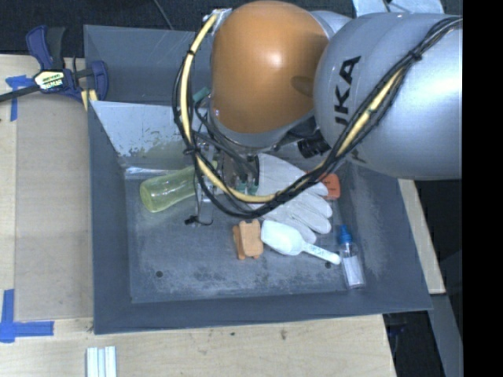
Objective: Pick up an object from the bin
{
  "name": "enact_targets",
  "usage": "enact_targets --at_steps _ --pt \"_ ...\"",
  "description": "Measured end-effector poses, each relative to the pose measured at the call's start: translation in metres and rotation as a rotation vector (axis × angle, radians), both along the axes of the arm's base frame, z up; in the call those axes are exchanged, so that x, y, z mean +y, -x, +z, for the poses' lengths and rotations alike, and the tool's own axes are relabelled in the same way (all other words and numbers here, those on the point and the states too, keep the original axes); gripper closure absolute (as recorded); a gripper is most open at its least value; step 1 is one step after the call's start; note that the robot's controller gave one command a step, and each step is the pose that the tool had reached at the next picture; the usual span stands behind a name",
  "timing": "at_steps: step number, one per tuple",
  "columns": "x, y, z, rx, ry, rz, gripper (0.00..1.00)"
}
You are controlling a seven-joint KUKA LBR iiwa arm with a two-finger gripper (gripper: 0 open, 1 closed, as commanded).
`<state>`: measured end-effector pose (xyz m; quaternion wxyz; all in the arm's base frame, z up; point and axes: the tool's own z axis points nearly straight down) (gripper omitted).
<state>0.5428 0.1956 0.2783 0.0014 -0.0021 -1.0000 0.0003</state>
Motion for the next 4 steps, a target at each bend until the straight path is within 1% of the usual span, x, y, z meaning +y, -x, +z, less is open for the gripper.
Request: enact_targets --at_steps 1,2,3,4 --pt "-0.006 -0.03 -0.123 -0.006 -0.002 0.504 1.0" --pt "-0.006 -0.031 -0.124 -0.006 -0.003 0.502 0.0" --pt "-0.006 -0.031 -0.124 -0.005 -0.003 0.502 0.0" --pt "-0.045 -0.031 -0.156 -0.01 -0.004 0.496 0.0"
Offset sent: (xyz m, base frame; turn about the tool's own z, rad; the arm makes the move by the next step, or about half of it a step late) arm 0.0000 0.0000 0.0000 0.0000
